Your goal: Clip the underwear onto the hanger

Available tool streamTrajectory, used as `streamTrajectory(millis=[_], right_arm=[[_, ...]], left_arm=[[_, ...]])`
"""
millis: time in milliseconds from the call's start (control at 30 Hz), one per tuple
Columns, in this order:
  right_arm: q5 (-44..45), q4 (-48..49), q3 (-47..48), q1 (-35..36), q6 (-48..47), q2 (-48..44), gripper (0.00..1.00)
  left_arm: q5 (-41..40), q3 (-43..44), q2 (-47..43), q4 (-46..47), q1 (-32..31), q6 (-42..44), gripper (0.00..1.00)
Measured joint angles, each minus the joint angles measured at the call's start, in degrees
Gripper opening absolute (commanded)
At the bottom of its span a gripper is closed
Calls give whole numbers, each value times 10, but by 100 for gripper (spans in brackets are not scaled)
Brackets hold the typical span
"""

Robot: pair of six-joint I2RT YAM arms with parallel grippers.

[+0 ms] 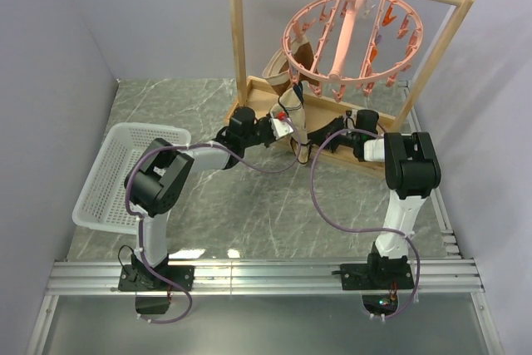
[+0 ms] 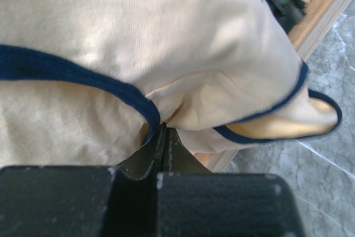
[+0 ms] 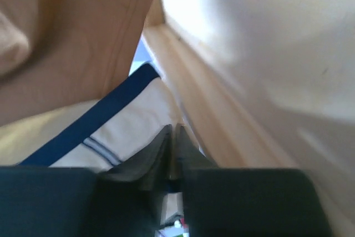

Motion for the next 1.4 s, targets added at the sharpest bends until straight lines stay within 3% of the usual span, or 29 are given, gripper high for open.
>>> streamTrajectory(millis=[67, 300, 633, 1100, 1400], right_arm=[[-11, 30, -19, 0, 26, -5, 0], [-9, 66, -84, -1, 46, -94, 0], [44, 46, -176, -2, -32, -286, 0], [94, -85, -265, 4, -271, -605, 0], [131, -137, -266, 106, -516, -655, 0]], left_arm=[[0, 0, 0, 0, 2, 0, 0], [-1, -1, -2, -13, 4, -5, 0], [-16, -3, -42, -113, 9, -65, 0], [-42, 53, -64, -349, 11, -261, 0], [-31, 77, -59, -405, 12, -351, 0]])
